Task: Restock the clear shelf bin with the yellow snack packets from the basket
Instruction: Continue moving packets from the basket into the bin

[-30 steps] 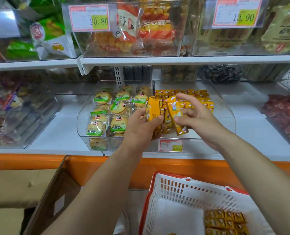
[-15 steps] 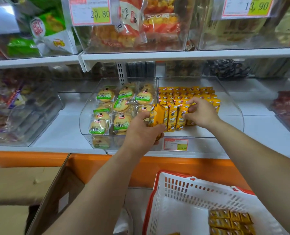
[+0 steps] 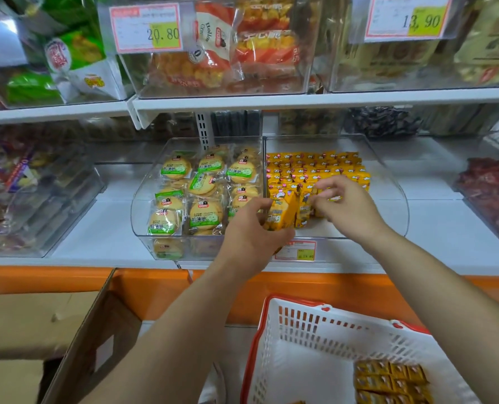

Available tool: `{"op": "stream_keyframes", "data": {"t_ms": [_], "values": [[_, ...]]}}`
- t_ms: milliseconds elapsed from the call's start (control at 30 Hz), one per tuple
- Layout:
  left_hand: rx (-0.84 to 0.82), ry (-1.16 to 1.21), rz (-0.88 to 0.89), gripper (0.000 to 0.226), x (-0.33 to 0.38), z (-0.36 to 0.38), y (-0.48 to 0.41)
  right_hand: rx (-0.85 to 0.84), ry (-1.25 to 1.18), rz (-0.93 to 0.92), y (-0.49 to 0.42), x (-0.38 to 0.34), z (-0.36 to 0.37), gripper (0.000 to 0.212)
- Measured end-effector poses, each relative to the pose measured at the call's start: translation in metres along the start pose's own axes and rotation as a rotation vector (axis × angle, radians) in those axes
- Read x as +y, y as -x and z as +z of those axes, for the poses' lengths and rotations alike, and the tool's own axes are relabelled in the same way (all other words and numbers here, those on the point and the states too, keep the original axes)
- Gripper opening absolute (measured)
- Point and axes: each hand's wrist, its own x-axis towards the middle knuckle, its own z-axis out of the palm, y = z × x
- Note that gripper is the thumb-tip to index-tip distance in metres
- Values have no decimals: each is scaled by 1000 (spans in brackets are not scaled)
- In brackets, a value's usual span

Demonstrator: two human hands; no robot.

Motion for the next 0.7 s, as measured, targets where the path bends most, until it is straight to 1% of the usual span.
{"op": "stream_keyframes", "data": {"t_ms": [67, 100, 167, 233, 267, 300, 400, 467, 567, 633, 667, 700], "values": [[-10, -39, 18, 61, 2, 5, 2, -115, -268, 13, 25, -15, -7, 11], [-13, -65, 28, 62, 3, 8, 2, -174, -344, 12, 35, -22, -10, 13], [-20, -110, 64, 56, 4, 14, 5, -252, -401, 10, 49, -31, -12, 19], [-50, -141, 93, 52, 5, 19, 8, -251, -329, -8, 54, -35, -14, 28], [-72, -135, 98, 51, 5, 21, 9, -235, -277, -22, 55, -35, -17, 29], [-92, -106, 96, 48, 6, 22, 9, -222, -274, -27, 57, -33, -21, 26], [-100, -14, 95, 40, 12, 18, 9, -227, -437, 61, 64, -21, -35, 8], [-99, 29, 89, 45, 14, 15, 8, -289, -444, 81, 71, -13, -42, 8], [-125, 134, 41, 44, 12, 16, 6, -409, -298, 60, 75, -4, -44, 11], [-123, 107, 53, 38, 11, 18, 6, -361, -270, 31, 70, -7, -44, 5], [-122, 86, 67, 35, 11, 18, 6, -325, -304, 14, 67, -10, -44, 4], [-122, 69, 77, 34, 11, 19, 6, -312, -327, -13, 63, -13, -44, 15]]}}
